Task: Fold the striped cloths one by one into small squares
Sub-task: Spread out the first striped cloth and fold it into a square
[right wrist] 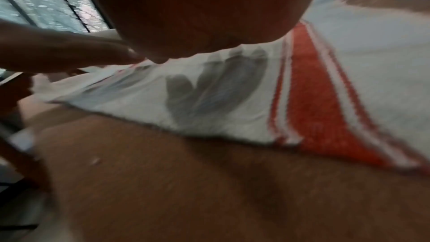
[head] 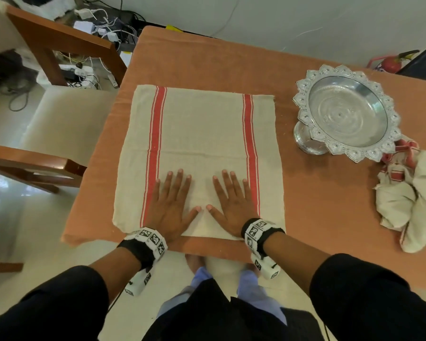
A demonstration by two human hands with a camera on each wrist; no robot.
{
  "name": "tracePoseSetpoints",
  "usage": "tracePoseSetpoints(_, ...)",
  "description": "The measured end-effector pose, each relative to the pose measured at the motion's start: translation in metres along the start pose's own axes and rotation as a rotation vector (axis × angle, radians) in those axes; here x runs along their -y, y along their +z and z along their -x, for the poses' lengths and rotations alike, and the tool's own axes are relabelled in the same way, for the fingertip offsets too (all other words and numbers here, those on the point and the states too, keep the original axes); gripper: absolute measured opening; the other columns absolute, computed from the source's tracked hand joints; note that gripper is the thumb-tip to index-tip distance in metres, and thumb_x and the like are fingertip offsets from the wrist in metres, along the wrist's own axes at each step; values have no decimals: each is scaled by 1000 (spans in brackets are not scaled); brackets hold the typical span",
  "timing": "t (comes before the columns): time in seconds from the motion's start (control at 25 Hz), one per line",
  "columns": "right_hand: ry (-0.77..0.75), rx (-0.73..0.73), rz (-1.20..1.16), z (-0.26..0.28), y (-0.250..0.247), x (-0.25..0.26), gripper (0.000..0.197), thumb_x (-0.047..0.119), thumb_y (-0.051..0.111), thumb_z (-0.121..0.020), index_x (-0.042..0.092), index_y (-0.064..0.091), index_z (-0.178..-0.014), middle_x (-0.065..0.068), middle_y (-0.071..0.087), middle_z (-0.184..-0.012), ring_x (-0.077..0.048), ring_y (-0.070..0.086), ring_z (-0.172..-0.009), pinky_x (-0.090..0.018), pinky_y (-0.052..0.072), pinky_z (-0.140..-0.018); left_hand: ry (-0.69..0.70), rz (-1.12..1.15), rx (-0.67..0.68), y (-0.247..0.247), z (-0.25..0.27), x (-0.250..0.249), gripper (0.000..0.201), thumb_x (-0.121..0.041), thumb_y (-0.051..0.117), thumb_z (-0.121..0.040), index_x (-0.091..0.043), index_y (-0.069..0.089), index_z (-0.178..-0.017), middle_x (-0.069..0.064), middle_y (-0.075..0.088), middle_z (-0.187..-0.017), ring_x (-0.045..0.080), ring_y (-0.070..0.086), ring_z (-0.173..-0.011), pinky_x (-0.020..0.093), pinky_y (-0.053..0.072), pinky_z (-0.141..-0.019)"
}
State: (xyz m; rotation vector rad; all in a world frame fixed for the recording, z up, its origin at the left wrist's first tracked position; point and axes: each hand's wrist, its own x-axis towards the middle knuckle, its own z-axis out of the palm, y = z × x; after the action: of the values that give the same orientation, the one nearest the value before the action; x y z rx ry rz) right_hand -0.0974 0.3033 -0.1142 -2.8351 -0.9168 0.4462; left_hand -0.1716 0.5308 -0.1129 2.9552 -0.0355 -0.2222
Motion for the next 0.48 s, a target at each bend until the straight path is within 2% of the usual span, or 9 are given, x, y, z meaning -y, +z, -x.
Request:
tracePoseSetpoints(0.12, -88, 29, 24, 16, 20, 21, 77, 60, 25, -104, 22, -5, -163, -8, -18, -169, -29, -17, -155, -60, 5, -123, 39, -33, 69, 15, 19, -10, 83, -68, 23, -101, -23, -1, -165, 5, -12, -173, 29, -10, -159, 59, 11, -126)
tracePoseSetpoints(0.36, -62, 52, 89, 33, 6, -25, 79, 65, 22, -103, 24, -9, -162, -7, -22, -168, -26, -20, -155, -57, 0, -124, 98, -67, 83, 7, 30, 30, 87, -73, 27, -98, -26, -2, -165, 3, -10, -173, 30, -8, -160, 59, 9, -126)
tracePoseSetpoints(0.44, -54, 68, 97, 35, 0, -35, 79, 67, 23, -102, 26, -7, -162, -6, -18, -169, -26, -17, -156, -54, 0, -125, 99, -85, 95, 4, 30, 33, 87, -72, 26, -98, -25, 0, -166, 4, -9, -173, 31, -7, -160, 60, 8, -126)
tracePoseSetpoints(0.48, -46, 71, 84, 36, -1, -38, 79, 67, 27, -101, 28, -1, -163, -7, -11, -170, -27, -11, -157, -53, 2, -126, 93, -82, 102, 3, 29, 30, 87, -71, 29, -98, -24, 3, -166, 5, -6, -173, 31, -6, -160, 61, 7, -125)
